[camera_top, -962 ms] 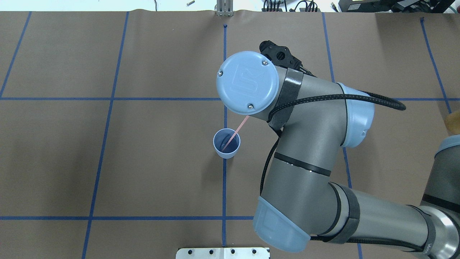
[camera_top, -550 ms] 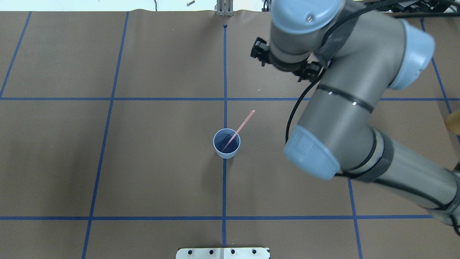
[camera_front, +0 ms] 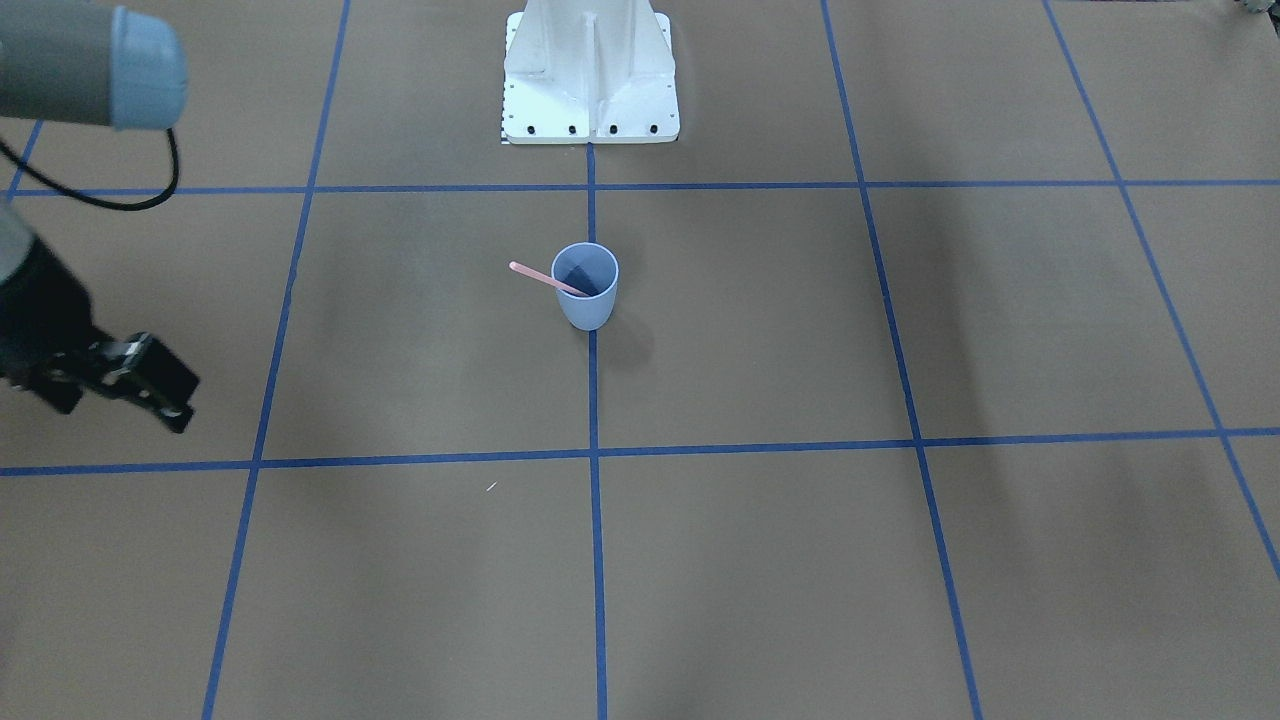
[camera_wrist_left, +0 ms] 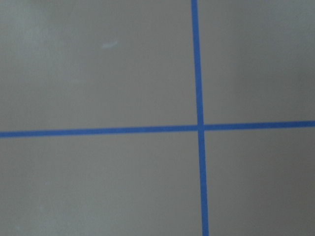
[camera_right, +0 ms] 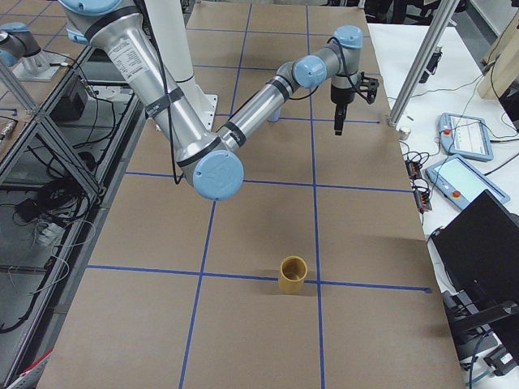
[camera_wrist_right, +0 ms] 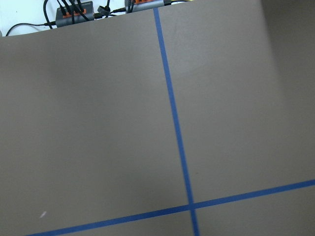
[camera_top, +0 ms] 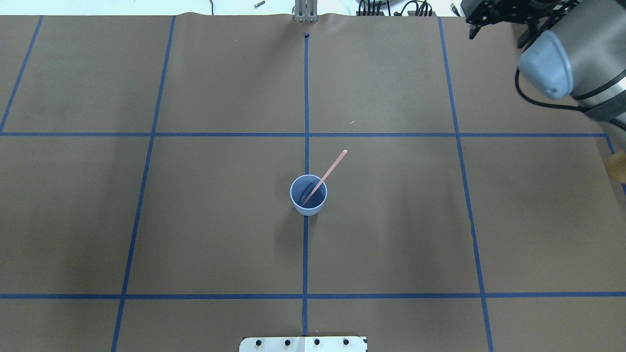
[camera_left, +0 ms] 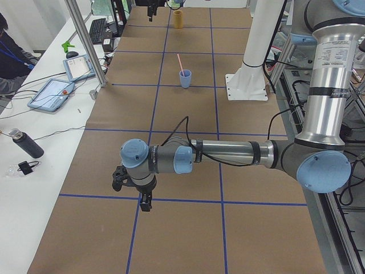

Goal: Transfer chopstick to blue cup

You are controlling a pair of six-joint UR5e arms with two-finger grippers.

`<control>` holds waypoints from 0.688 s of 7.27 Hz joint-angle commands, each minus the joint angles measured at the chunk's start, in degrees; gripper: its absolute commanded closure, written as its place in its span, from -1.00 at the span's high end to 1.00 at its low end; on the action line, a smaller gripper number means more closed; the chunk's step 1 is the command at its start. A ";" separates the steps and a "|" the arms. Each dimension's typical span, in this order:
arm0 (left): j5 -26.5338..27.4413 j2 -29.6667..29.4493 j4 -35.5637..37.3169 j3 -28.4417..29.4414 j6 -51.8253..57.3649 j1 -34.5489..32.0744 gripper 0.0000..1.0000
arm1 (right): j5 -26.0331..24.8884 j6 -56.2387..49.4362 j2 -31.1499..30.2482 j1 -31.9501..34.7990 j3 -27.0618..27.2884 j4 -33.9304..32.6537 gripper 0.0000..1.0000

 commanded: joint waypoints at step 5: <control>-0.13 1.22 3.56 -7.20 4.73 0.02 0.98 | 5.65 -51.18 -24.40 20.11 -6.16 2.63 1.00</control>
